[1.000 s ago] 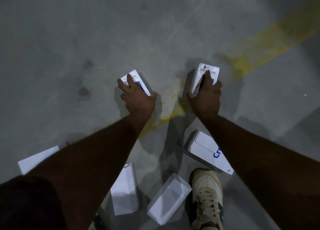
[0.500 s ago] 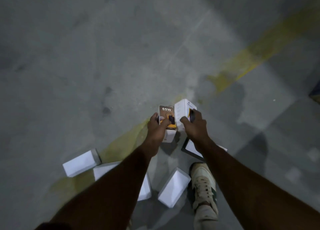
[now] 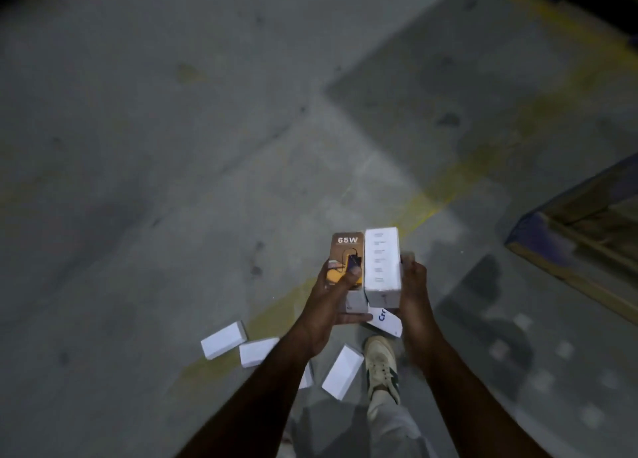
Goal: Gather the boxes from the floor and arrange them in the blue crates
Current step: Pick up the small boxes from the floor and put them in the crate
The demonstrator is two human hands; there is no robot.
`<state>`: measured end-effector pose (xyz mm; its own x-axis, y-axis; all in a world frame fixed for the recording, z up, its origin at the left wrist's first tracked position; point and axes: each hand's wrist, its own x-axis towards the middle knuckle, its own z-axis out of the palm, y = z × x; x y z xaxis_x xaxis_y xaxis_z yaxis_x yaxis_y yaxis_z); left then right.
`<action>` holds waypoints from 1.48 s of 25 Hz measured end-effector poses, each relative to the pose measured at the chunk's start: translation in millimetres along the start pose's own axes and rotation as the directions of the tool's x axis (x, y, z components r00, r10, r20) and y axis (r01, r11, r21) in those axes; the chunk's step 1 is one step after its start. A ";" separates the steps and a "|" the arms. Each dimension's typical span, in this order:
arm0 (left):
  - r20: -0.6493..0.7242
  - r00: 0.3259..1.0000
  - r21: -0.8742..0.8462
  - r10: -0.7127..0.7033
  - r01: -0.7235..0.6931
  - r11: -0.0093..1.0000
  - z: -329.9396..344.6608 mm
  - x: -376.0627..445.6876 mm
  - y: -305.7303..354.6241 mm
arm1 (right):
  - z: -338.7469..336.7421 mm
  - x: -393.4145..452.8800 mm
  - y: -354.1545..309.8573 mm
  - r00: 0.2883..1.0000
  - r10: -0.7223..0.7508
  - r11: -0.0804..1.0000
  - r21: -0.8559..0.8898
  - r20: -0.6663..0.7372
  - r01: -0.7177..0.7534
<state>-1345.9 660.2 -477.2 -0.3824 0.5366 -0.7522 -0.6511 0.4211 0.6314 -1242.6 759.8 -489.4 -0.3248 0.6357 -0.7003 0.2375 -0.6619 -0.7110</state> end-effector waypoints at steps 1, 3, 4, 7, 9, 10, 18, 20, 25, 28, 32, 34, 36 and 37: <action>0.020 1.000 0.006 0.022 -0.022 1.000 7.5 -22.8 10.5 | -4.3 -18.6 -18.6 0.999 -0.016 1.000 -0.001 -0.031 0.016; 0.054 0.996 0.027 0.075 -0.076 0.997 19.4 -66.2 28.6 | -12.4 -62.0 -53.4 0.994 -0.075 0.997 -0.020 -0.081 0.074; 0.070 0.992 0.038 0.103 -0.106 0.994 22.3 -84.9 34.9 | -14.1 -83.0 -64.7 0.989 -0.106 0.994 -0.031 -0.100 0.104; 0.144 0.973 0.093 0.183 -0.197 0.976 25.1 -142.6 51.7 | -13.9 -155.9 -84.8 0.975 -0.183 0.983 -0.008 -0.123 0.183; 0.228 0.951 0.113 0.209 -0.239 0.964 19.3 -176.9 57.1 | -15.9 -202.7 -83.7 0.971 -0.194 0.977 0.056 -0.140 0.203; 0.273 0.937 0.115 0.217 -0.256 0.960 14.5 -195.7 58.9 | -17.5 -228.3 -81.5 0.968 -0.207 0.971 0.095 -0.145 0.221; 0.555 0.823 0.079 0.122 -0.198 0.977 -9.7 -328.3 49.4 | -40.7 -400.0 -28.6 0.939 -0.284 0.859 0.383 -0.192 0.338; 0.608 0.790 0.073 0.081 -0.157 0.985 5.0 -349.9 39.1 | -60.7 -427.7 -18.9 0.922 -0.284 0.847 0.382 -0.264 0.370; 0.745 0.666 0.118 -0.045 -0.065 0.991 64.6 -400.9 -1.3 | -128.0 -492.0 10.7 0.851 -0.267 0.776 0.423 -0.453 0.469; 0.844 0.508 0.240 -0.176 -0.063 0.969 106.9 -431.7 -33.2 | -177.1 -536.8 36.4 0.783 -0.308 0.723 0.402 -0.540 0.561; 0.880 0.322 0.420 -0.349 -0.187 0.888 172.7 -483.7 -103.0 | -251.8 -613.5 87.1 0.667 -0.387 0.710 0.257 -0.636 0.656; 0.879 0.255 0.461 -0.403 -0.236 0.856 206.2 -517.6 -147.7 | -292.9 -653.5 117.2 0.620 -0.373 0.705 0.223 -0.690 0.673; 0.873 0.208 0.483 -0.442 -0.231 0.845 237.9 -552.3 -194.1 | -335.1 -691.8 149.7 0.559 -0.323 0.674 0.229 -0.763 0.702; 0.868 0.190 0.494 -0.459 -0.221 0.841 254.7 -571.1 -219.7 | -358.2 -712.5 167.6 0.523 -0.292 0.651 0.234 -0.801 0.722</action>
<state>-817.6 447.5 -138.3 0.7952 0.5430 -0.2697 -0.1392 0.5965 0.7905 -643.5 338.3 -132.5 0.4935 0.8440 -0.2099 -0.2939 -0.0653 -0.9536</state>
